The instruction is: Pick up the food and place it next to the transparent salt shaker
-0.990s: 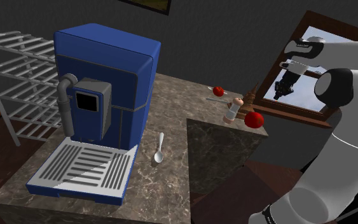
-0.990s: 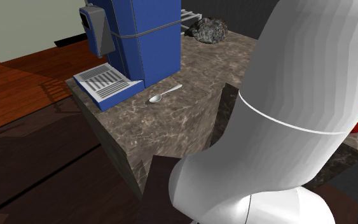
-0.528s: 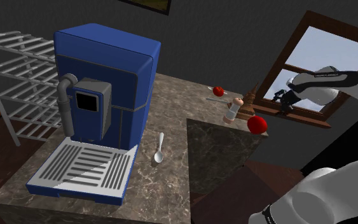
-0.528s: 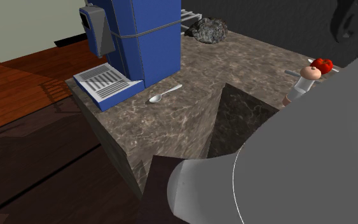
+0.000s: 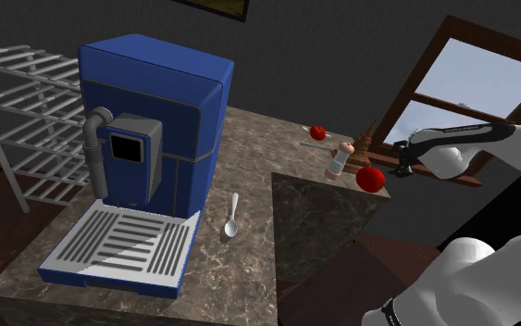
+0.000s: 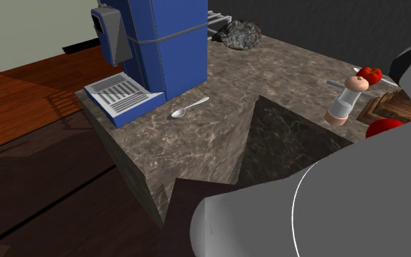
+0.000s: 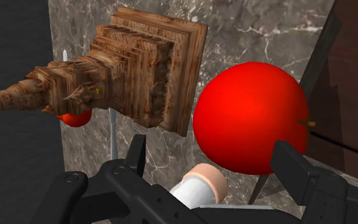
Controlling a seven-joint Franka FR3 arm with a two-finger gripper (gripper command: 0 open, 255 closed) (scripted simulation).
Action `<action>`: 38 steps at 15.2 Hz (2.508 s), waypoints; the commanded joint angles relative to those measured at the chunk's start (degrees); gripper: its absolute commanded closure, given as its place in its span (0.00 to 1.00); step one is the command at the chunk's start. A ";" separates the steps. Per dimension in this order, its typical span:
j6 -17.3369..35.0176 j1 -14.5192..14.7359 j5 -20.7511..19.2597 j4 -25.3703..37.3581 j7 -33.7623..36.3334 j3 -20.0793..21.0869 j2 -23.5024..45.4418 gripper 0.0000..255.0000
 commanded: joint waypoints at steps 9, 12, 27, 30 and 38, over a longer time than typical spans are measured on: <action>1.57 6.80 3.06 0.96 -2.58 -6.15 1.46 0.00; 1.57 6.80 3.06 0.96 -2.58 -6.15 1.46 1.00; 23.77 9.29 -11.23 -17.02 -33.69 -33.72 -48.04 0.00; 16.23 1.07 -21.66 -16.66 -47.72 -48.11 -69.13 0.00; 12.34 1.80 -33.51 -11.14 -48.36 -56.75 -81.94 0.00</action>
